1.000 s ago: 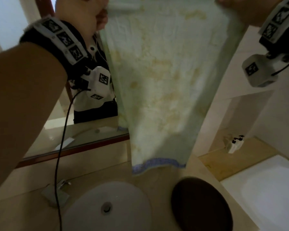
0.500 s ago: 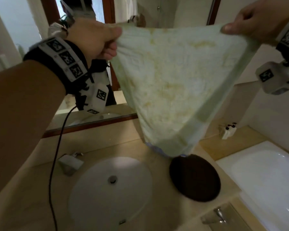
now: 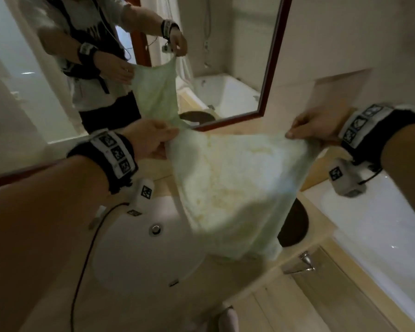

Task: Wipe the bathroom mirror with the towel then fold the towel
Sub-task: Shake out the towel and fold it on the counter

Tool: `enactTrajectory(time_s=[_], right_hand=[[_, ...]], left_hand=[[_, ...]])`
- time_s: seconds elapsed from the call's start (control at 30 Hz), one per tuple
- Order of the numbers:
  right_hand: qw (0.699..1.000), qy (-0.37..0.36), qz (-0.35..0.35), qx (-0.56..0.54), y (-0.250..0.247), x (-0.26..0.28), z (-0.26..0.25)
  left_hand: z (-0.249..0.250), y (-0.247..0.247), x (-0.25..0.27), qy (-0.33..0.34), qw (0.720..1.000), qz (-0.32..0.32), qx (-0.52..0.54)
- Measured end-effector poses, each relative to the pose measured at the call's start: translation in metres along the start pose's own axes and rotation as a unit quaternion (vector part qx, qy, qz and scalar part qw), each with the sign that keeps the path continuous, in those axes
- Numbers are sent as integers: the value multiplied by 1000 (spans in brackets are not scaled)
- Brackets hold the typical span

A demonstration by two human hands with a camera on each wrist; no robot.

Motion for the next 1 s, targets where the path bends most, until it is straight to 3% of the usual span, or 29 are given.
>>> enactTrajectory(time_s=[0.1,0.2,0.33,0.5,0.63,0.7,0.83,0.9,1.0], right_hand=[[994,78,-71,-34,69,-31,55],[985,113,-129,-21,122,-59,98],[979,120,-163,30,166,-99,138],[971,91,-199,95,196,-151,164],[950,86,-288,80,216,-174,169],[927,95,-356,68,226,-178,170],[838,132,-528,32,247,-168,172],[842,126,-524,36,253,-171,172],[927,46,-341,148,249,-198,168]], left_hand=[[-69,36,-33,-62,996,-37,-47],[-122,68,-61,-111,988,-69,-78],[-172,100,-106,-161,974,-91,-129],[-207,127,-158,-153,949,-122,-247],[-228,153,-174,-176,870,-274,-371],[-236,158,-176,-180,833,-319,-416],[-250,161,-168,-269,764,-405,-424],[-252,160,-176,-235,775,-369,-457],[-249,150,-196,-165,857,-208,-441]])
Point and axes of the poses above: each hand's wrist, its own x-axis away from the middle knuckle, its own y-axis out of the palm, z = x × y, the point moved 5 cm from there along -x, towards the middle knuckle, and after that the axes turned 7 degrees about x, right-handed, at the moved point
